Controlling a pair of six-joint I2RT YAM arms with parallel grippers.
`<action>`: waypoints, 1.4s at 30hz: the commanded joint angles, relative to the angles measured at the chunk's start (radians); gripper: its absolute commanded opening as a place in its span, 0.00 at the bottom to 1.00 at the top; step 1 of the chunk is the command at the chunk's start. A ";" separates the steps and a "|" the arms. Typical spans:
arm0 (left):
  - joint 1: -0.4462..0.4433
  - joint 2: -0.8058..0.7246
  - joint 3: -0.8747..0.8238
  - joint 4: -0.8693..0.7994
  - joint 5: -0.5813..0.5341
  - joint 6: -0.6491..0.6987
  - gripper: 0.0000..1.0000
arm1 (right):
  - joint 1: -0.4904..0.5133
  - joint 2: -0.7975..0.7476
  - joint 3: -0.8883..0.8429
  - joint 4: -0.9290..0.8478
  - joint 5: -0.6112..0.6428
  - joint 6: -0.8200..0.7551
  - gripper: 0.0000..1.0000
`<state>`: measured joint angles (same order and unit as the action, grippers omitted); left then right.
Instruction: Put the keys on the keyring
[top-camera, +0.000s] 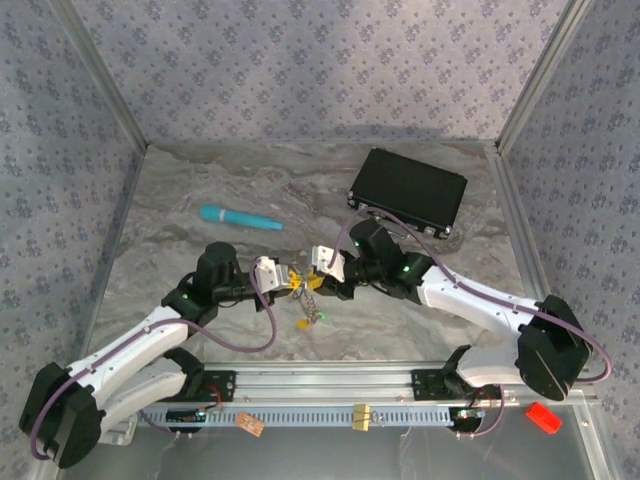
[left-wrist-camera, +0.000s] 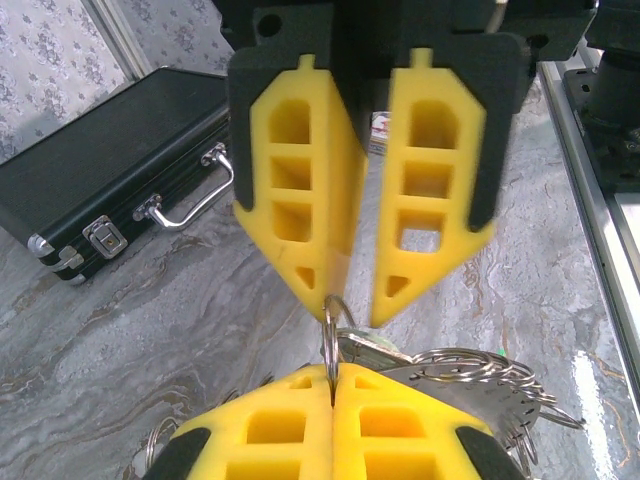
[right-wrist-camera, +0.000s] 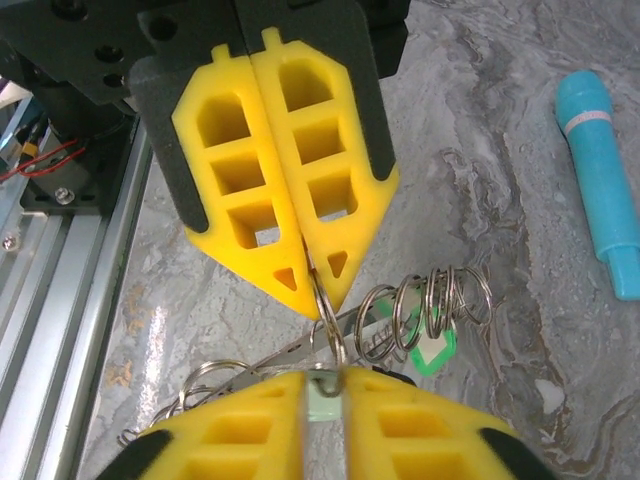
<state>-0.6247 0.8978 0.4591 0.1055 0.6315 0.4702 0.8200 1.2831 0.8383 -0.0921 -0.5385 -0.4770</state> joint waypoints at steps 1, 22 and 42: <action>-0.005 -0.014 0.001 0.033 0.021 0.006 0.00 | -0.004 -0.007 0.019 0.008 -0.014 0.011 0.08; -0.006 -0.022 -0.013 0.065 0.054 0.005 0.00 | -0.003 -0.014 -0.002 0.042 -0.038 0.040 0.30; -0.004 -0.034 -0.018 0.071 0.053 0.001 0.00 | 0.019 0.056 0.031 0.059 -0.005 0.018 0.09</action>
<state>-0.6247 0.8883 0.4393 0.1169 0.6422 0.4698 0.8337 1.3296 0.8421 -0.0254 -0.5541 -0.4538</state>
